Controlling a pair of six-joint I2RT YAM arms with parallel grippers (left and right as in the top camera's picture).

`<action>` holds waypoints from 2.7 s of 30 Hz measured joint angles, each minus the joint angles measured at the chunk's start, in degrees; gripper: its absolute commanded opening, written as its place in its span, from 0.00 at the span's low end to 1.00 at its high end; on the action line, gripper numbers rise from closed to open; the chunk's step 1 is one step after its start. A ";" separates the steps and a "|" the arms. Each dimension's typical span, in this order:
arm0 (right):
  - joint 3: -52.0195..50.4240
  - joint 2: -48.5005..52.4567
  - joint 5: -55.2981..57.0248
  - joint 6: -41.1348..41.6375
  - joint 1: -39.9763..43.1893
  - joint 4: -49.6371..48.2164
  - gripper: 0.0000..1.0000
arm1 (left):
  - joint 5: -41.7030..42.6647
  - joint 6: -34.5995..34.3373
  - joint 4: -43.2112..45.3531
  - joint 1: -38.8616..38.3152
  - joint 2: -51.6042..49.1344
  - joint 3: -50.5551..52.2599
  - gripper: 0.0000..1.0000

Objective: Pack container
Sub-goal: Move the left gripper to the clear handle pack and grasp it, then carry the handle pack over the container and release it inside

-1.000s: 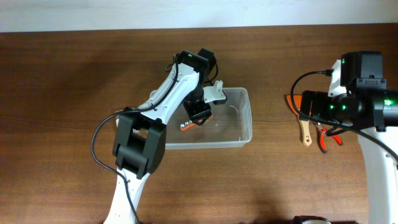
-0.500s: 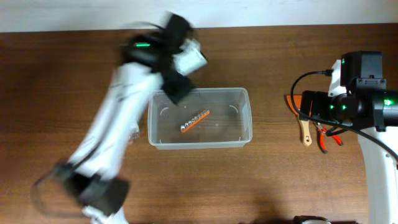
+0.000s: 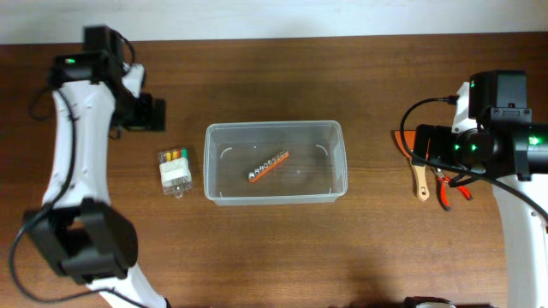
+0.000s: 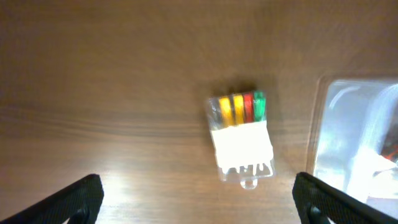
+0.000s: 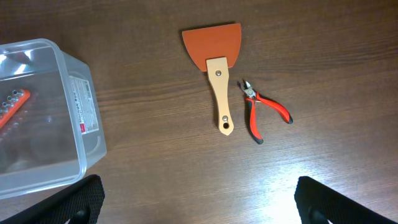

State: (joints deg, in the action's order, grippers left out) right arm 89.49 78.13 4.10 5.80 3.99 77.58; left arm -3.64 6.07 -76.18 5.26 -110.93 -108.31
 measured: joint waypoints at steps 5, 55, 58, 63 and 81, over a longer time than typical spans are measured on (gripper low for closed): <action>0.00 0.00 0.02 0.02 0.00 0.02 0.99 | 1.40 -2.05 2.95 -1.29 -5.16 6.16 0.99; 0.00 0.00 0.02 0.00 0.00 0.00 0.99 | 7.76 -6.80 7.93 -1.60 -17.55 11.32 0.10; 0.00 0.00 0.02 -0.02 0.00 0.00 0.99 | 7.76 -6.80 7.93 -1.60 -17.55 11.32 0.03; 0.00 0.00 0.02 0.02 0.00 0.00 0.99 | 7.76 -6.80 7.91 -1.60 -17.55 11.32 0.02; 0.00 0.00 0.02 0.02 0.00 0.00 0.99 | 7.48 -5.64 -1.49 -1.84 -15.50 -5.75 0.02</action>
State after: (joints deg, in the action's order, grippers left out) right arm 89.49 78.13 4.12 5.82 3.99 77.58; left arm 3.84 0.43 -77.67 3.42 -126.43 -114.06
